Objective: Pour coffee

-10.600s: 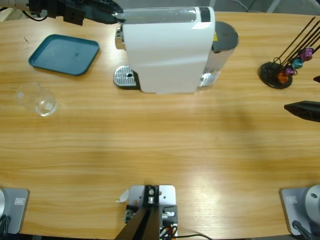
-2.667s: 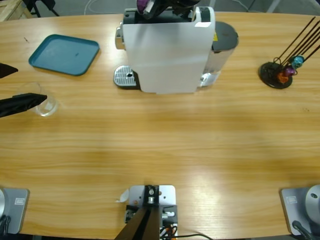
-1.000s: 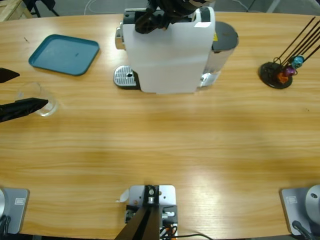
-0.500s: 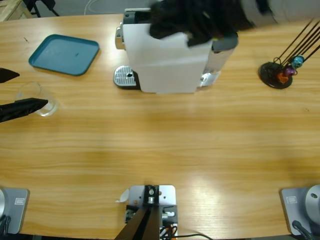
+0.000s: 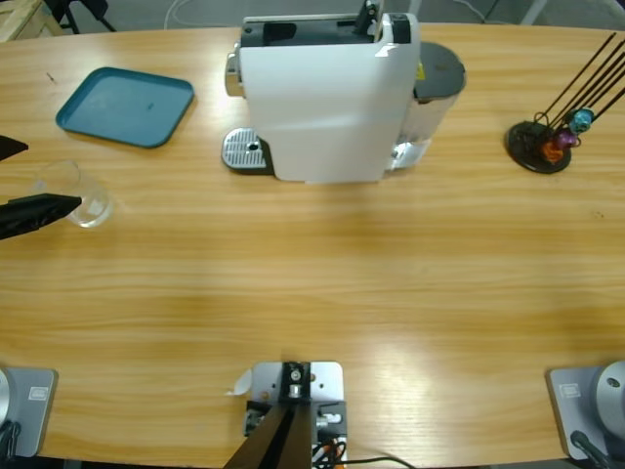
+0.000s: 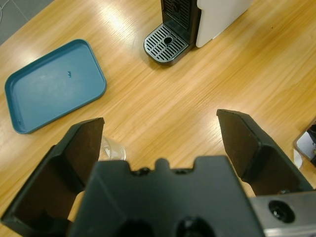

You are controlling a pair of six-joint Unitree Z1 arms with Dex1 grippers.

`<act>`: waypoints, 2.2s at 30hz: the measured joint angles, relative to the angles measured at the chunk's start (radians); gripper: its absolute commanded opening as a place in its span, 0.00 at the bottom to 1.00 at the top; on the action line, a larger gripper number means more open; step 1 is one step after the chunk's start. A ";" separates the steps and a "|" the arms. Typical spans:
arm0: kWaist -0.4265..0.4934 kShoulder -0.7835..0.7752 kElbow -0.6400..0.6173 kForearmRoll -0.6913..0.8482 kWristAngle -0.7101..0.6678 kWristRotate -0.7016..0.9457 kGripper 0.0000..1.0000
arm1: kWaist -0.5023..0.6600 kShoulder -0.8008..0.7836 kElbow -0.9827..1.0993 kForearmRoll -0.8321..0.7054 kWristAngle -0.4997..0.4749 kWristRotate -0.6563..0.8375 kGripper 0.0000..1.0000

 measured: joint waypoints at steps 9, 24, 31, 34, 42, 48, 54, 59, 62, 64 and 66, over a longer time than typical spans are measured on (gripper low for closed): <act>0.000 0.000 0.000 0.010 0.000 -0.008 1.00 | 0.029 0.121 -0.067 -0.086 0.089 0.087 0.00; 0.001 -0.032 0.000 0.045 -0.001 -0.010 1.00 | 0.137 0.289 -0.191 -0.087 0.197 0.051 0.00; 0.001 -0.033 0.000 0.051 -0.001 -0.011 1.00 | 0.139 0.370 -0.216 -0.058 0.253 0.022 0.00; 0.001 -0.033 0.000 0.051 -0.001 -0.011 1.00 | 0.143 0.392 -0.234 -0.025 0.263 0.014 0.00; 0.001 -0.033 0.000 0.051 -0.001 -0.013 1.00 | 0.145 0.434 -0.352 0.134 0.263 -0.019 0.00; 0.001 -0.033 0.000 0.051 -0.001 -0.018 1.00 | 0.145 0.464 -0.407 0.211 0.263 -0.034 0.00; 0.001 -0.033 0.000 0.051 -0.001 -0.019 1.00 | 0.145 0.475 -0.416 0.234 0.263 -0.034 0.00; 0.001 -0.033 0.000 0.051 -0.001 -0.020 1.00 | 0.145 0.478 -0.420 0.240 0.264 -0.034 0.00; 0.001 -0.033 0.000 0.051 -0.001 -0.020 1.00 | 0.145 0.479 -0.421 0.247 0.264 -0.034 0.00; 0.001 -0.033 0.000 0.051 -0.001 -0.022 1.00 | 0.145 0.479 -0.424 0.267 0.264 -0.034 0.00; 0.001 -0.033 0.001 0.051 -0.001 -0.023 1.00 | 0.146 0.483 -0.424 0.280 0.267 -0.034 0.00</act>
